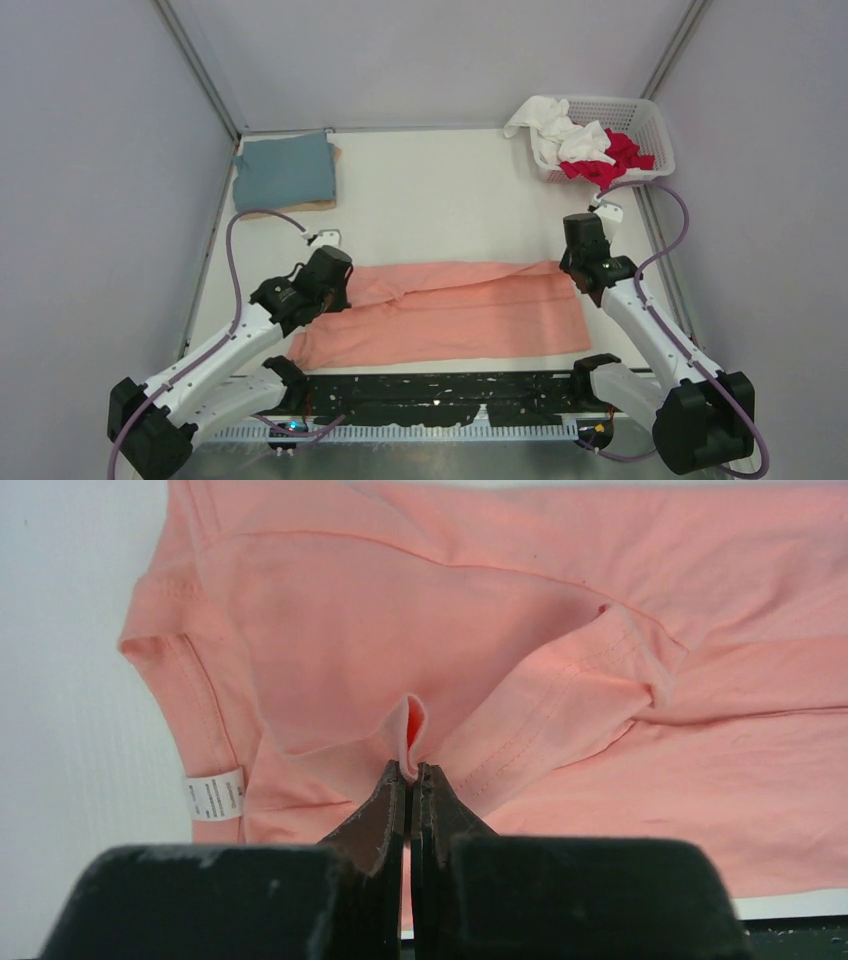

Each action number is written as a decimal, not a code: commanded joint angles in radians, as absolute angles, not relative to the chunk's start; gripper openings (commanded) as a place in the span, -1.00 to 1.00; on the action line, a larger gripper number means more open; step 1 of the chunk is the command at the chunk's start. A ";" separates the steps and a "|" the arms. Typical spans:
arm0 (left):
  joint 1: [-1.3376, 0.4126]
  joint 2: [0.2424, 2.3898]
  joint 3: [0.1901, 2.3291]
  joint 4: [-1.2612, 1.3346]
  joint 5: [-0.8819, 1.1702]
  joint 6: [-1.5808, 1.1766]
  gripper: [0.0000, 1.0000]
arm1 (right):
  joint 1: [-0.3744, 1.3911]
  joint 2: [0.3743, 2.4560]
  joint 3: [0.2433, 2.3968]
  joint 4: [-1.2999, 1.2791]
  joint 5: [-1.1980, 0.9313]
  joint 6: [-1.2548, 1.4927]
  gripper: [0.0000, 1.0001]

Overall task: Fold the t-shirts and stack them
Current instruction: Fold the other side of the tshirt into a rectangle, then rotate the tshirt 90 degrees

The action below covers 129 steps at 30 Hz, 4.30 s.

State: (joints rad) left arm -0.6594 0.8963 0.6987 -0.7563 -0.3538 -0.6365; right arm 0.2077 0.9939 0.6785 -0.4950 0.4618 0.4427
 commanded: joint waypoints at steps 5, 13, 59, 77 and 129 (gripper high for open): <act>-0.666 0.862 0.601 -0.738 -0.315 -0.724 -1.00 | 0.212 1.013 0.631 -0.508 0.477 0.474 -0.83; -0.668 0.848 0.545 -0.794 -0.233 -0.791 -0.38 | 0.208 1.044 0.609 -0.593 0.473 0.578 -0.41; -0.363 1.759 1.042 -0.266 0.229 -0.731 0.99 | 0.037 1.451 0.659 -0.205 0.016 0.520 0.90; -0.270 2.685 2.444 -0.630 0.644 -0.805 0.99 | 0.474 1.299 0.495 -0.499 -0.311 0.507 0.90; -0.315 2.055 1.495 -0.335 0.358 -0.671 0.99 | 0.718 1.629 0.857 -0.141 -0.137 0.469 0.90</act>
